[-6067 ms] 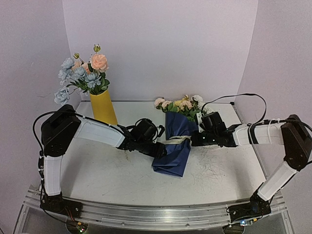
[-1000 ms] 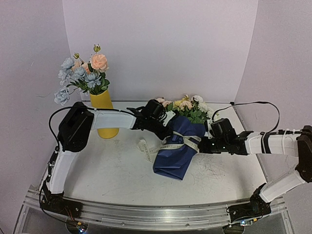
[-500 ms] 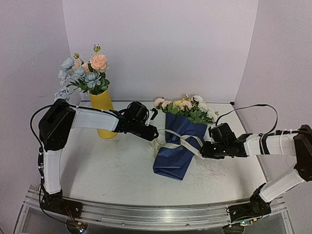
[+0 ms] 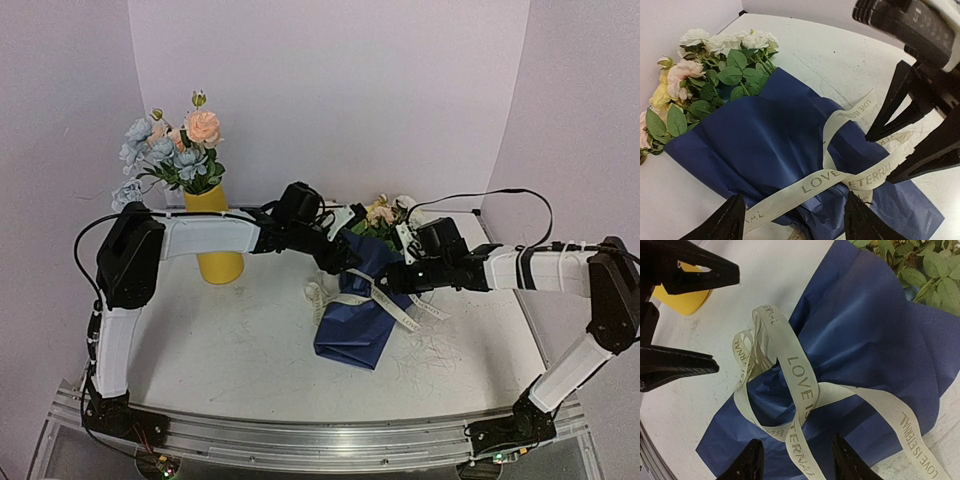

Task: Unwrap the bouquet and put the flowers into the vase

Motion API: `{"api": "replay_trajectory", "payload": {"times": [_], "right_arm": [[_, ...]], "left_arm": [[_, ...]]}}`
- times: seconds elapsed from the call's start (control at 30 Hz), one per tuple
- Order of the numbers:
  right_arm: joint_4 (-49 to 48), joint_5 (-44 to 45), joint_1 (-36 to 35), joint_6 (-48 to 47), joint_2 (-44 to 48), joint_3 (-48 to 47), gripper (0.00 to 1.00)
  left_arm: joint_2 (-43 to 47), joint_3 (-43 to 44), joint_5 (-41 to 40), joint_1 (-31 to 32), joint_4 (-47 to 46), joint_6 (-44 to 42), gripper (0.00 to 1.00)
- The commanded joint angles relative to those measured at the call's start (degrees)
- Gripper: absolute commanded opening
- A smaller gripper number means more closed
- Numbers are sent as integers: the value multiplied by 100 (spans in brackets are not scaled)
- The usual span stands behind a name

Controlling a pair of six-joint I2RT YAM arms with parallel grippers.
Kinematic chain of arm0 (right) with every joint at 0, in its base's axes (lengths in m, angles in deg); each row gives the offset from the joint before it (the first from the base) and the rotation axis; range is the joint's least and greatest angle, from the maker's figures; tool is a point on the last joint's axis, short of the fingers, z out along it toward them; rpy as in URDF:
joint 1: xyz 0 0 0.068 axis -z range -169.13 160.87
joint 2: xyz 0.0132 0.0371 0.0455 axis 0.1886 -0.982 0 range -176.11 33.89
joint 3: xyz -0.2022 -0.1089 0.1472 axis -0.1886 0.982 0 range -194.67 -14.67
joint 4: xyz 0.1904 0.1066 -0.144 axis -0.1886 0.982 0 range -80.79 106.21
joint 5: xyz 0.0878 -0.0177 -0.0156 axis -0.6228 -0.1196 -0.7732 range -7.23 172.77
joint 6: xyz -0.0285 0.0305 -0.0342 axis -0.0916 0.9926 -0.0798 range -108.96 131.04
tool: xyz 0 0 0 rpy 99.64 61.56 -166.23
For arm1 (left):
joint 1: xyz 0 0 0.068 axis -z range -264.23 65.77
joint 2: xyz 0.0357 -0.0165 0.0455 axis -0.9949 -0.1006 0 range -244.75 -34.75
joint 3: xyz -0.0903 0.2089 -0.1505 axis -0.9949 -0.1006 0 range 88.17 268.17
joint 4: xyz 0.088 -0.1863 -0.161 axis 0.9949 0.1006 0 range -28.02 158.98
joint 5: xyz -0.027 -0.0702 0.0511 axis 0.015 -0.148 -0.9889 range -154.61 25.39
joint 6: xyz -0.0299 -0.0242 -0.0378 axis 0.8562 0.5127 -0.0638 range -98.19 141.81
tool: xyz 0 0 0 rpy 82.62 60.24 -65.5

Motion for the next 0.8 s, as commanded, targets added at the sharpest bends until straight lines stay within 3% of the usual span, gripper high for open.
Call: {"api": "replay_trajectory", "payload": {"times": [0.0,0.07,0.37,0.43,0.6,0.77], "right_arm": [[5,-388,5,-189,-132,-179,48],[10,-441,1,-204,-228,-80,48],[-223,-675,-4,-141,-379,311,41],[-253,-710,-4,-139,-388,329,35],[-310,-760,-4,-114,-383,370,6],[-311,-759,-1,-65,-292,401,0]], "left_arm": [[-422,300,343,15,144,-1231,69],[-522,334,365,7,161,-1758,68],[-839,655,689,-147,171,-2597,68],[-888,737,655,-152,172,-2686,69],[-1041,892,902,-152,188,-2950,66],[-1129,937,1367,-151,261,-3090,62]]}}
